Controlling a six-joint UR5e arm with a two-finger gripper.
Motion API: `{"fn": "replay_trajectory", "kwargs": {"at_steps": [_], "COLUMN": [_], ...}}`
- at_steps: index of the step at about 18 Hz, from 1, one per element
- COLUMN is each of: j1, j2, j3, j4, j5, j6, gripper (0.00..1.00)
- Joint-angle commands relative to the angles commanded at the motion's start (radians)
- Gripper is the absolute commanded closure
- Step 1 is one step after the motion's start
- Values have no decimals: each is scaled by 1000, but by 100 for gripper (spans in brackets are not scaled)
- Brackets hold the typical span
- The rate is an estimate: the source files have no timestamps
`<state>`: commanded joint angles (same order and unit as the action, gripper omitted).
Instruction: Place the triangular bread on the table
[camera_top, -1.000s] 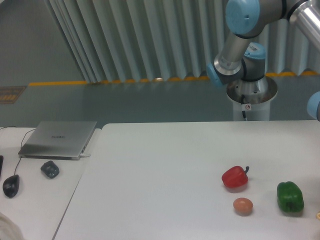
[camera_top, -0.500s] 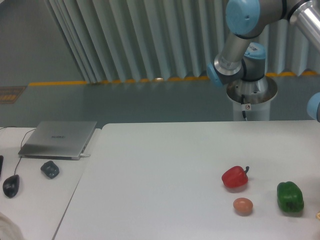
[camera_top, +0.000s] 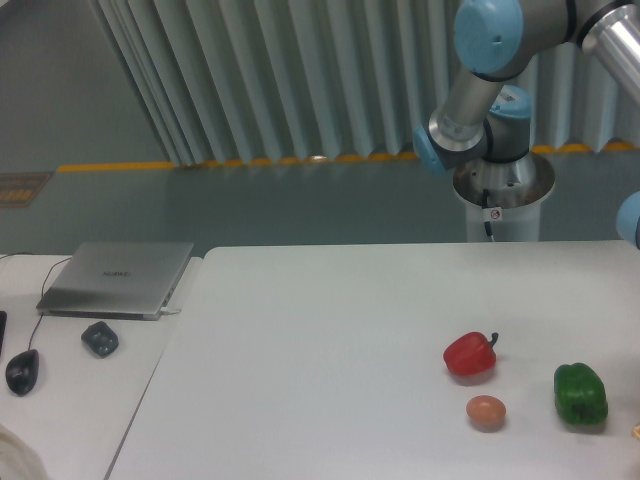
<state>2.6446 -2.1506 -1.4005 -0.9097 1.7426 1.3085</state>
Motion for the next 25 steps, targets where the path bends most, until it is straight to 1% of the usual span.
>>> {"fn": "replay_trajectory", "kwargs": {"at_steps": [2,11,12,13,15,20,22,25], "j1": [0,0,0,0,2,9,9,9], "j2": [-9,-17,-17,-15,-12,-8,-8,-8], "j3": [-2,0,0,0,0,-8,-8,-6], "j4": [21,23,22,21,20,17,17,15], "j5": [0,0,0,0,0,-3,-2,0], "j6": [0,2,3,5,11,12,12,6], "gripper": [0,0,3,11,22,34,36,48]}}
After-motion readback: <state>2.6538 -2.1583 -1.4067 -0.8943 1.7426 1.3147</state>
